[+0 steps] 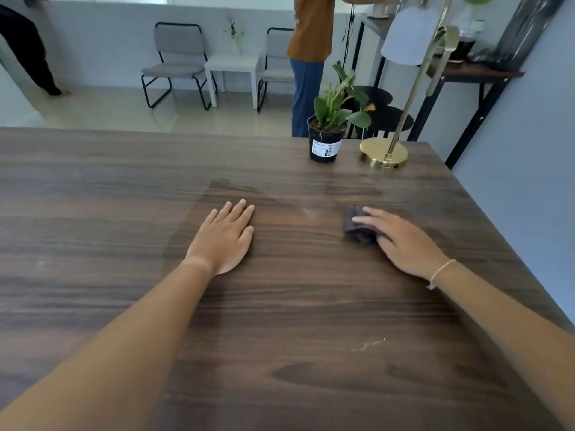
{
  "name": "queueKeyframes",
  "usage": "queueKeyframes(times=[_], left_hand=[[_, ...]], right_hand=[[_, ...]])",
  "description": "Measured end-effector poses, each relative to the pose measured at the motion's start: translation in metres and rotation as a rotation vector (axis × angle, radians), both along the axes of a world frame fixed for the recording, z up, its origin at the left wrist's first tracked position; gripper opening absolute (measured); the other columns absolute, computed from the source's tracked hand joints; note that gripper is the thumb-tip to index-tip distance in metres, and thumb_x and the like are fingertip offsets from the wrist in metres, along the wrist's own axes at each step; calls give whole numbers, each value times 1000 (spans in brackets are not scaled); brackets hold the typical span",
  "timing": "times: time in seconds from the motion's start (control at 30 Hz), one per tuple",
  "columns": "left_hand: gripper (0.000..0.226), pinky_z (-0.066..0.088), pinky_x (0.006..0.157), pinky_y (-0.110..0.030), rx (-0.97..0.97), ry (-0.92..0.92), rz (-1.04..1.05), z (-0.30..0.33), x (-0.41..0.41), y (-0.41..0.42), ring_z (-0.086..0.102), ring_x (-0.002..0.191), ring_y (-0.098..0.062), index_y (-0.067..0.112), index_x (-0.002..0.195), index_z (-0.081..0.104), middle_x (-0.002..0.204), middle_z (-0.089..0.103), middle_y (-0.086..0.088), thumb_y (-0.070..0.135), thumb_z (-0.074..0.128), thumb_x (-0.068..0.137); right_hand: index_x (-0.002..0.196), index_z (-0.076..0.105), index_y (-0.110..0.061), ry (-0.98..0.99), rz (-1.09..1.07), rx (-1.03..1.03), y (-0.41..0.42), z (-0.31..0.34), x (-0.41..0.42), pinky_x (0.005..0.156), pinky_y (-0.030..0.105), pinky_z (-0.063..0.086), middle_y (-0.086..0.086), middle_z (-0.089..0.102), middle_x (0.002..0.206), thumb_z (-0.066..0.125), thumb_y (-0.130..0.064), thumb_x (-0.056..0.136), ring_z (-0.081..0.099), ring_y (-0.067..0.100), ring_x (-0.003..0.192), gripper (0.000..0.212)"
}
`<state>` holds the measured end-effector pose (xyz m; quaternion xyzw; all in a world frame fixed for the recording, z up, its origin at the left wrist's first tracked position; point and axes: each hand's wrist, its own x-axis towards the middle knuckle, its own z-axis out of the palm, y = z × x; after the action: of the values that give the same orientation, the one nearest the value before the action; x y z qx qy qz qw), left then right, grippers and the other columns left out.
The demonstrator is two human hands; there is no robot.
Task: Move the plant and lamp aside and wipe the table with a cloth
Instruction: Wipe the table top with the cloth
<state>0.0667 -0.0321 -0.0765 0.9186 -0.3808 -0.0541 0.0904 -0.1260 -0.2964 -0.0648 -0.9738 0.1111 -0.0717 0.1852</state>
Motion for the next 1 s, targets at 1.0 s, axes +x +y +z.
queueKeyframes(times=[1.0], left_hand=[[53, 5, 121, -33, 15, -11, -101, 3, 187, 18, 5, 148, -19, 29, 148, 16, 160, 8, 3, 41, 26, 98]], right_hand=[[132, 48, -27, -62, -276, 5, 38, -7, 210, 112, 34, 24, 5, 35, 150, 43, -2, 86, 34, 28, 135, 52]])
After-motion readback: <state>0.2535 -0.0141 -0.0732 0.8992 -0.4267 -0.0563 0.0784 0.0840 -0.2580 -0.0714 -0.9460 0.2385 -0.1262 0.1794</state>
